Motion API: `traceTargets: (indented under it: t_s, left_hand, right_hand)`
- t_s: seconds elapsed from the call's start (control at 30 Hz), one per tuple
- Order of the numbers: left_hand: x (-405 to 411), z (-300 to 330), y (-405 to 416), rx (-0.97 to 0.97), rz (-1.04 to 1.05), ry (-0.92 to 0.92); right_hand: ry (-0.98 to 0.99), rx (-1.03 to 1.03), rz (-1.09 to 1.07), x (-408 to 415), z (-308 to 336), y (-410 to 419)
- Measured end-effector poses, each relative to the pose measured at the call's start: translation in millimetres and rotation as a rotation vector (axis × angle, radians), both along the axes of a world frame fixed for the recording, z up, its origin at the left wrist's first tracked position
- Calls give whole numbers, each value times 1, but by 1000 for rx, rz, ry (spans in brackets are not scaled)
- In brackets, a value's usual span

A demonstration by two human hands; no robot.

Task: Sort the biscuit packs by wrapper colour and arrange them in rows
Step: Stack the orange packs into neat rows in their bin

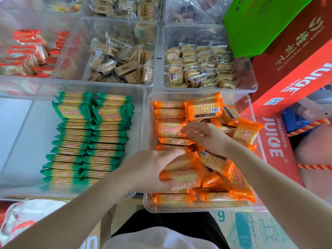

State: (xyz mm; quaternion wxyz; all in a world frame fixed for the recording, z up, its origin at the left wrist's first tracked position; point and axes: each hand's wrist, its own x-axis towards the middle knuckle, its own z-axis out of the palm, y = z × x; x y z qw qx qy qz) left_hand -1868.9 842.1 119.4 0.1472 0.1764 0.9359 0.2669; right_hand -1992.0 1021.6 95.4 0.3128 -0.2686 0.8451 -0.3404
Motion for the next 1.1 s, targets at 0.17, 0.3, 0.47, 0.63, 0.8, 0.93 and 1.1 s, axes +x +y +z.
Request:
traceTargets:
  t_s: [0.17,0.3,0.47,0.63,0.8,0.93,1.1]
  left_hand:
    - [7,-10,-1,2,-106,-235]
    - [-1,-21,1,-195,-215,-168]
    - [-4,-28,3,-182,-182,-42]
    - [-1,-34,12,-128,-248,-150]
    - [-6,-37,5,-258,-244,-192]
    - [-9,-28,7,-308,-234,-264]
    - [-25,-26,-5,-184,120,129]
  right_hand:
    - [32,90,-6,11,-3,9]
    - [198,171,20,12,-7,6]
    - [420,203,153,-2,-17,-14]
    - [582,391,360,-17,-36,-37]
    - [680,460,402,-26,-48,-37]
    - [713,460,393,-24,-52,-39]
    - [705,420,392,-19,-59,-32]
